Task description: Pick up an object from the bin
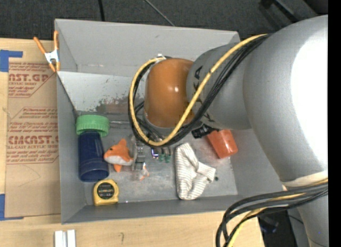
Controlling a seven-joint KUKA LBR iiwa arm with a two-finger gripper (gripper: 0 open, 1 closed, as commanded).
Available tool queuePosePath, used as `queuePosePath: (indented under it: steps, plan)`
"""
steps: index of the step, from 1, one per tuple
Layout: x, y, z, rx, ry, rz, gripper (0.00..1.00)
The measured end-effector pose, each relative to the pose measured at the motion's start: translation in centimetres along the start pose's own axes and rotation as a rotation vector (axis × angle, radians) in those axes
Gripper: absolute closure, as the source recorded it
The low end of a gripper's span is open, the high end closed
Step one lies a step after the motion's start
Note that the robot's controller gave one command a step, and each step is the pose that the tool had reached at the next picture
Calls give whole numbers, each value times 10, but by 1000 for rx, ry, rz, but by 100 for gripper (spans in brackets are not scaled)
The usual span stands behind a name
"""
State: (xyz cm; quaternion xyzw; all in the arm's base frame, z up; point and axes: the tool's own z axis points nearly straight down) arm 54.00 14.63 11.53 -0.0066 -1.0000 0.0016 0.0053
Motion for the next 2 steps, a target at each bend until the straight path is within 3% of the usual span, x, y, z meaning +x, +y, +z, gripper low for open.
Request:
queuePosePath:
  steps: [1,2]
  plan:
    - [6,5,-71,-2,-8,-10,100]
    - [-16,-17,-110,-4,-17,-79,100]
